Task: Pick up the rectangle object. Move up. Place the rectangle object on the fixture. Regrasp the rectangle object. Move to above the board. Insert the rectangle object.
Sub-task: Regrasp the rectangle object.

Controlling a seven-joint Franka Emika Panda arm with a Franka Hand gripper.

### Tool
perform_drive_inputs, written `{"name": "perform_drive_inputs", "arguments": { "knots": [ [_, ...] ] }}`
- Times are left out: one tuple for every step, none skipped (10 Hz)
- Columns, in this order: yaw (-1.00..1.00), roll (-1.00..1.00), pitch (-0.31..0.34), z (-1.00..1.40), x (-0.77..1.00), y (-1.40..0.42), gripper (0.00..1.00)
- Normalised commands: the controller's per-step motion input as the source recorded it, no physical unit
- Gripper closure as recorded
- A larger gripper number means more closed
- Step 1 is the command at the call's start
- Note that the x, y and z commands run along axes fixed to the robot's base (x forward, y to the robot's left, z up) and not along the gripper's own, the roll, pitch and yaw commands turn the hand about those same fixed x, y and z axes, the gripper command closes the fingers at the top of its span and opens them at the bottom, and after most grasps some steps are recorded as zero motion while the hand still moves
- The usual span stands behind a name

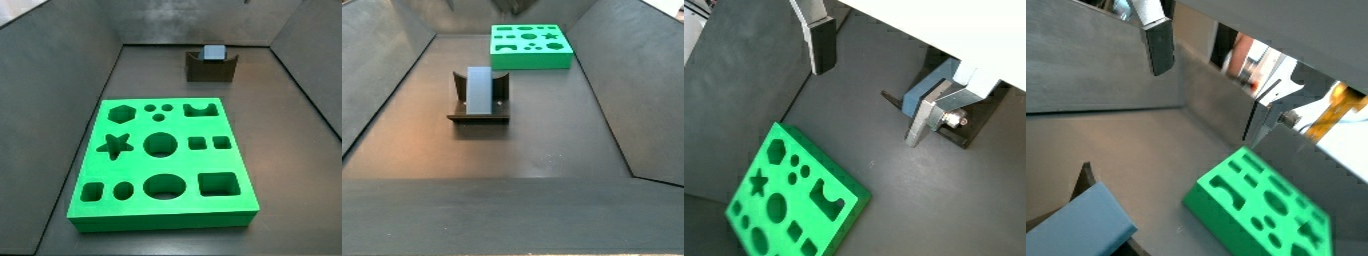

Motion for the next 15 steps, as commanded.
{"name": "perform_drive_inputs", "arguments": {
  "knots": [
    [0.01, 1.00, 0.030, 0.03, -0.05, -0.12, 0.00],
    [0.01, 1.00, 0.033, 0.03, -0.02, -0.03, 0.00],
    [0.01, 1.00, 0.031, 0.01, -0.01, -0.02, 0.00],
    [0.01, 1.00, 0.028, 0.01, -0.02, -0.02, 0.00],
    [0.01, 1.00, 0.022, 0.01, -0.03, -0.02, 0.00],
    [0.01, 1.00, 0.017, 0.01, -0.04, -0.02, 0.00],
    [0.01, 1.00, 0.010, 0.01, -0.04, -0.02, 0.00],
    [0.01, 1.00, 0.006, 0.00, -0.04, -0.02, 0.00],
    [0.02, 1.00, -0.002, 0.00, -0.03, -0.02, 0.00],
    [0.02, 1.00, -0.007, 0.00, -0.02, -0.02, 0.00],
    [0.02, 1.00, -0.009, 0.00, -0.02, -0.02, 0.00],
    [0.02, 1.00, -0.008, 0.00, -0.02, -0.01, 0.00],
    [0.02, 1.00, -0.005, 0.01, -0.02, -0.01, 0.00],
    [0.02, 1.00, -0.001, 0.01, -0.01, -0.02, 0.00],
    [0.02, 1.00, 0.006, 0.01, 0.01, -0.02, 0.00]
  ]
}}
